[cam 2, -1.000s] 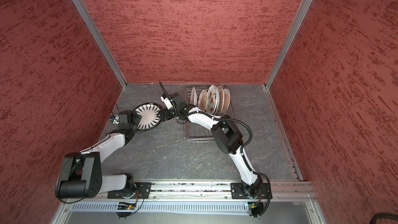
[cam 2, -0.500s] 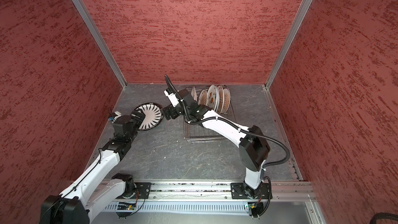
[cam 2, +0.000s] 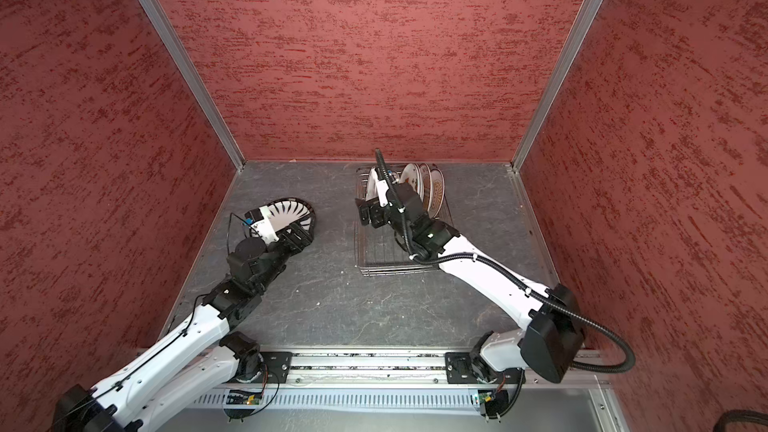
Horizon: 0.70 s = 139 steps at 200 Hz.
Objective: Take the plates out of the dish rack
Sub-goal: 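Open the left gripper and move it toward the rack while the right gripper descends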
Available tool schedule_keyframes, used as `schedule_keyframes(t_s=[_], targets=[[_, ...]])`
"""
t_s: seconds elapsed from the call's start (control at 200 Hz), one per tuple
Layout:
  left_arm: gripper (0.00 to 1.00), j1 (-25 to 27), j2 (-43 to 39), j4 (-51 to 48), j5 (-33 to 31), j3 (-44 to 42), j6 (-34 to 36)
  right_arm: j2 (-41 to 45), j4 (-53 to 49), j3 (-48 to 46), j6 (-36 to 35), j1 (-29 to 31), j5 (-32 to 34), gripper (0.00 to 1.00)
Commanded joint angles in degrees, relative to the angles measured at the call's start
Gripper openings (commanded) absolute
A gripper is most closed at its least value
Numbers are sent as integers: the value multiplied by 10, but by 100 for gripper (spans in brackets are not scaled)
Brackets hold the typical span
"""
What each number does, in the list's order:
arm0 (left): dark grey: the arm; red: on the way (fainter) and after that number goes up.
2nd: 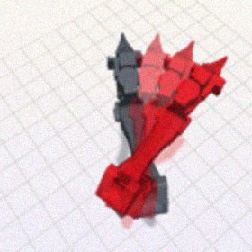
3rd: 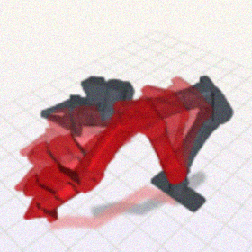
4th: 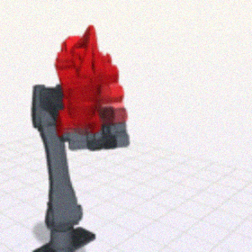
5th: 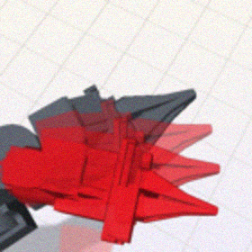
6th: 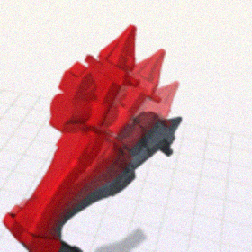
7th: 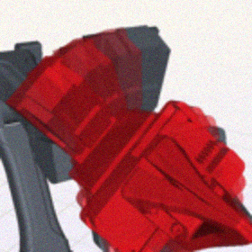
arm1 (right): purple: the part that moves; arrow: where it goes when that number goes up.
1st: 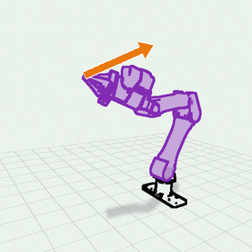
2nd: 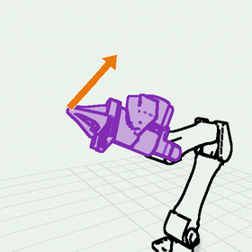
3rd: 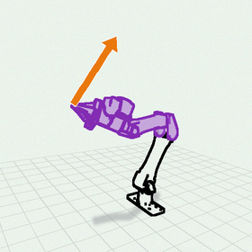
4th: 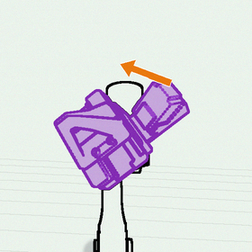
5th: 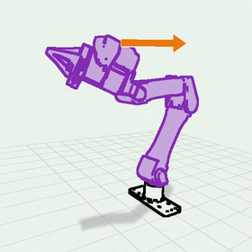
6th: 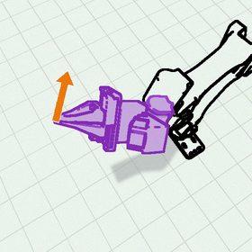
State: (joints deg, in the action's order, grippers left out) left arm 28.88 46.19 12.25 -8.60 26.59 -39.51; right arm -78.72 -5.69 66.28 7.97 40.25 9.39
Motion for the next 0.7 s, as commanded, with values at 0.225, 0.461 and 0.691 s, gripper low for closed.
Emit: schedule_keyframes(t_s=[0.225, 0.461, 0.691], targets=[[99, 6, 208, 311, 182, 83, 152, -28, 92, 19, 8, -126, -2, 91], [100, 23, 274, 205, 100, 214, 167, -59, -25, 116, 8, -130, 50, 75], [99, 37, 300, 273, 251, 160, 83, -2, -35, 51, 24, -130, 19, 65]])
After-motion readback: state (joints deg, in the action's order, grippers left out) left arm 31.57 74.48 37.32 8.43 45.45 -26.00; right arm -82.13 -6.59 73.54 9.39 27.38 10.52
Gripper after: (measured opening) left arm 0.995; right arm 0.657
